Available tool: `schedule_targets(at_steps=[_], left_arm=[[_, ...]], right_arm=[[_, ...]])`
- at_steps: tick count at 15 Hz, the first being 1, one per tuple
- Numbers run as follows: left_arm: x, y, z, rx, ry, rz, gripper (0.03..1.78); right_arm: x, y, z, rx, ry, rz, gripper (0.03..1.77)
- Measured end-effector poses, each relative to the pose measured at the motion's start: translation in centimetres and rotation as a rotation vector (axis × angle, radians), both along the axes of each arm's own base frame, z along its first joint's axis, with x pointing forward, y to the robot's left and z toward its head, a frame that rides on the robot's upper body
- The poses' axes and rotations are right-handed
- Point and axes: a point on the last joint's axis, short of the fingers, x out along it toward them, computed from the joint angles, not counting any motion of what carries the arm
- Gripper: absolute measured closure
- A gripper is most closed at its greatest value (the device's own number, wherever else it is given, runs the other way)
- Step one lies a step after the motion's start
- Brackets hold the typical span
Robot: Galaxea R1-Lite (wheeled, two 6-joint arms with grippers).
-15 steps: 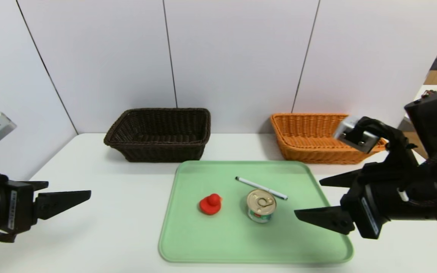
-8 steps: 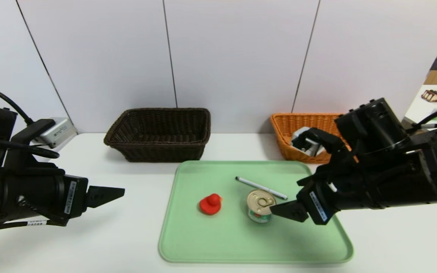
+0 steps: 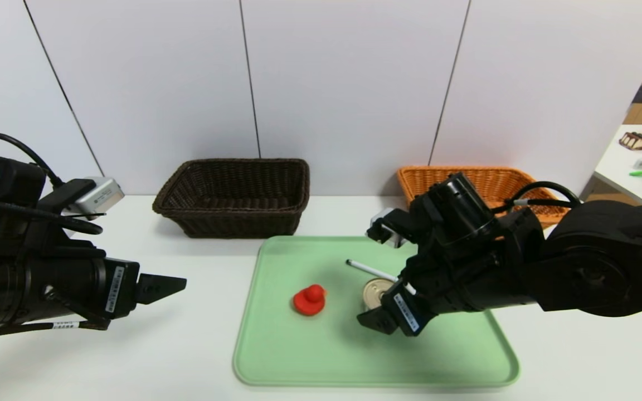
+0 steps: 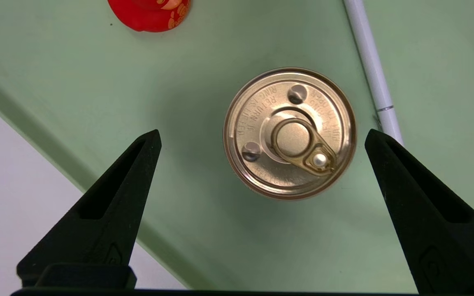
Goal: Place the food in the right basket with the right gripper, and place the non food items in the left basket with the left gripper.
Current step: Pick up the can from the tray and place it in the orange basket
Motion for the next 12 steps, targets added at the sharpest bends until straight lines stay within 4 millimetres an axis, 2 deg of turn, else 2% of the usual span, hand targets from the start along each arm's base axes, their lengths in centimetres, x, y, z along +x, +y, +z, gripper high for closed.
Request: schedule_targets(at_steps=[5,12], left_arm=[[-0.16,0.01,0.07,0.0,-0.004,-0.001,0.12],[-0.72,0.05,0.31,-0.003,-0.017,-0.006,0.12]], right_arm=[[0.37,0.59,-1.01,-0.047,0.0,-0.025,0.09],[0.19,1.06,-0.97,-0.07,-0.011,-0.029,0.09]])
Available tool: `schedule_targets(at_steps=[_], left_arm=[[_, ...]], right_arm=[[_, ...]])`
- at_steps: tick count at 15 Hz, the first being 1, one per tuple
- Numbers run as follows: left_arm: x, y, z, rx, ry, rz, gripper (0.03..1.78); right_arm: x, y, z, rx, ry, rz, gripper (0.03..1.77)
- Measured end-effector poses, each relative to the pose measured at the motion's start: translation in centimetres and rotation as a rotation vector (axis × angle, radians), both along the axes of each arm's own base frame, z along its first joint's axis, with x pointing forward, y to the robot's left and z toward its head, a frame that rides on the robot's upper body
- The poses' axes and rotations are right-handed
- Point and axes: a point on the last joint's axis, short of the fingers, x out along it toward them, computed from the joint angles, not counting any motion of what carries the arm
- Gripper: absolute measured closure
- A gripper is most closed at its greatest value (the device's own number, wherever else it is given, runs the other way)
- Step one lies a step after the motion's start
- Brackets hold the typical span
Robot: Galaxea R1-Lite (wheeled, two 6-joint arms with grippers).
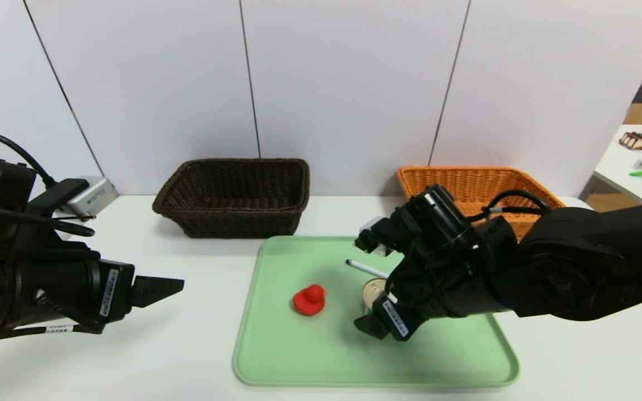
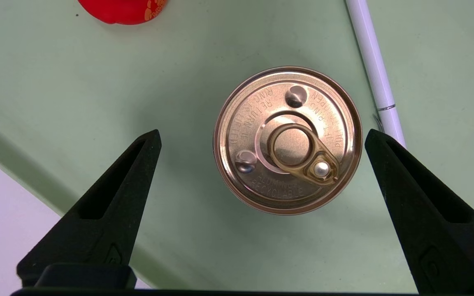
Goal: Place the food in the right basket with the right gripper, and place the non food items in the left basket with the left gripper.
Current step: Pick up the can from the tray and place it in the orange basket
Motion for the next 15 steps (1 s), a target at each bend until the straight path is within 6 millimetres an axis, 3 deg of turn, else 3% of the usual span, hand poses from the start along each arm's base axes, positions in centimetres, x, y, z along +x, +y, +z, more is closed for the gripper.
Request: schedule_targets(at_steps=[15], left_arm=[[-0.4,0.1,0.1,0.004,-0.011,0.004,0.12]], right_arm=[[1.2,0.5,-1.5,-0.033,0.026,-0.041,0.09]])
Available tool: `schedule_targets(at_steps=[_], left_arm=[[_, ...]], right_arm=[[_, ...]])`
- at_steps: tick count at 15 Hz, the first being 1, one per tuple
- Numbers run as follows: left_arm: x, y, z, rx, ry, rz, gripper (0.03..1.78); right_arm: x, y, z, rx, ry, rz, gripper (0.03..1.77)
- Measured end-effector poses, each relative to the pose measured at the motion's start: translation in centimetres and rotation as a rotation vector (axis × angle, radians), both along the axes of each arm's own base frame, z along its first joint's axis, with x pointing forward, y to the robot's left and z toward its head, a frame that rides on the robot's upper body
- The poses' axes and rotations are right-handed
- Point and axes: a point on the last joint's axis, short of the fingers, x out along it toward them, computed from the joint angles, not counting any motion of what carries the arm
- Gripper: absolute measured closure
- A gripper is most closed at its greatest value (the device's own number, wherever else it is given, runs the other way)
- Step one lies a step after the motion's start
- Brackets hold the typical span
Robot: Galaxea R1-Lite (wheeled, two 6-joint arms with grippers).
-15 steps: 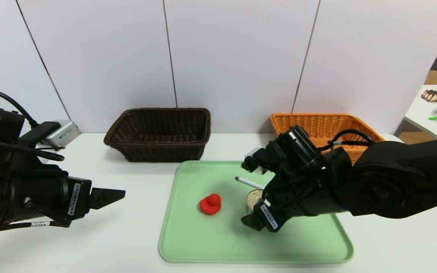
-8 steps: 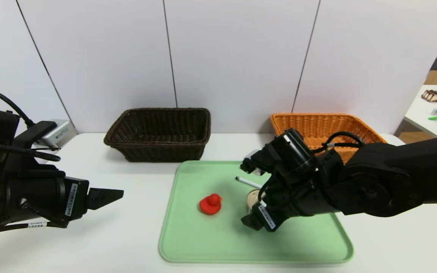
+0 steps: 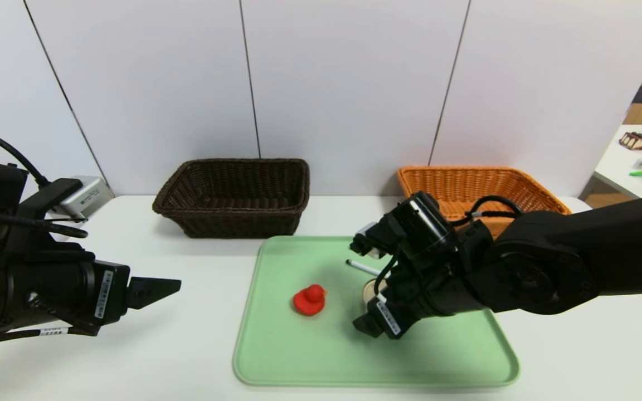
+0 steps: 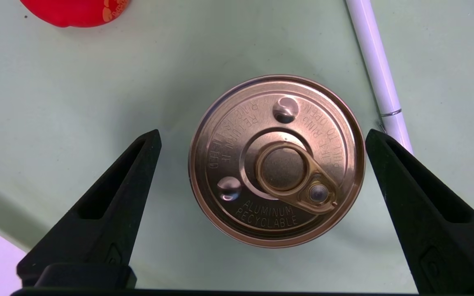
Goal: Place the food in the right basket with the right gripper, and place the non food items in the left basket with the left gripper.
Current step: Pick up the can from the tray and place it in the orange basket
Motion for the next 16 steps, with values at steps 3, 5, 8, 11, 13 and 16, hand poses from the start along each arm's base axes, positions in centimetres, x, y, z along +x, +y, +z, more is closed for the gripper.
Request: schedule_targets(at_steps=[3,5,8,11,13,16], left_arm=[[-0.11,0.03,-0.08,0.0,0.001,-0.001,0.12],[-0.15,0.04,-0.09,0.0,0.001,-0.001,0.12],[-0.23,0.07,-0.08,0.0,0.0,0.0,0.12],[-0.28,0.08,-0.06,-0.001,-0.002,-0.001,0.12],[-0.29,0.08,-0.08,-0.001,-0.002,-0.001,0.12],[-0.3,0.09,-0.06,-0.001,-0.003,-0.001,0.12]], right_arm=[[0.19,-0.01,-0.09,0.0,0.001,-0.004,0.09],[0.38,-0.04,-0.24,0.001,0.002,-0.01,0.09],[0.55,-0.07,-0.41,0.003,0.007,-0.021,0.4],[0.52,-0.13,-0.43,-0.001,0.011,-0.022,0.78],[0.46,-0.19,-0.44,-0.006,0.017,-0.021,0.98],[0.35,-0.23,-0.24,-0.006,0.023,-0.024,1.75]])
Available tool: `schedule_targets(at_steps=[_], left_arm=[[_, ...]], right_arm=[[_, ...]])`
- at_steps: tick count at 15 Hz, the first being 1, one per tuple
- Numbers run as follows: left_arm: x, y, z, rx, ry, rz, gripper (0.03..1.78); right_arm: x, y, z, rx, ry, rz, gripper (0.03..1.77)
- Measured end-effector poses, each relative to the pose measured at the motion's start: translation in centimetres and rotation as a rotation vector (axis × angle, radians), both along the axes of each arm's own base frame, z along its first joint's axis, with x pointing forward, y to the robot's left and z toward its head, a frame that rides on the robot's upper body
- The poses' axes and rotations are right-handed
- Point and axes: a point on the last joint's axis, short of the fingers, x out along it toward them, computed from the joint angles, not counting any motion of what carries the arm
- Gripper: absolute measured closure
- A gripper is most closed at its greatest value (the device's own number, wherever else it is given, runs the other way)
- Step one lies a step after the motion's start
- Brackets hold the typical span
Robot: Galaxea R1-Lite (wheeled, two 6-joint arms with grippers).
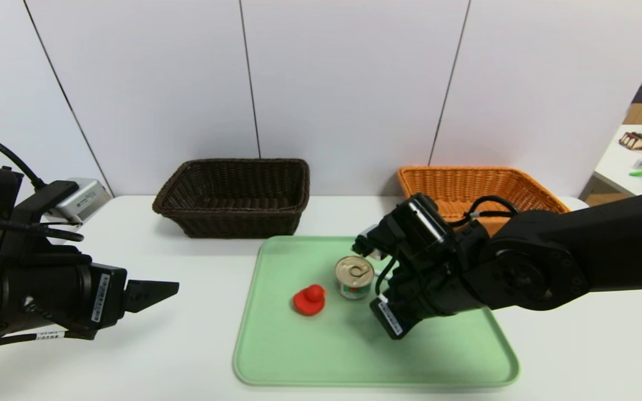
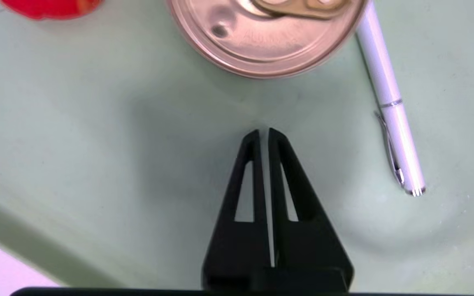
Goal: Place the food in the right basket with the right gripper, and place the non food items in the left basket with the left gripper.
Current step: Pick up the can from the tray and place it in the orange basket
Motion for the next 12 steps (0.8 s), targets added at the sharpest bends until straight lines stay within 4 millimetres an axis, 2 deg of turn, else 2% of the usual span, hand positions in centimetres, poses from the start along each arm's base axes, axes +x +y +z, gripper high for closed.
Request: schedule_targets(at_steps=[8,12], left_arm=[[0.0,0.0,0.1,-0.001,-0.003,0.001,0.12],[-0.3,0.1,0.0,-0.002,-0.003,0.001,0.12]], right_arm=[[-0.3,-0.1,0.6,0.003,-0.001,0.005,1.75],[-0.8,-0.1,1.6,0.031,-0.029,0.013,1.75]])
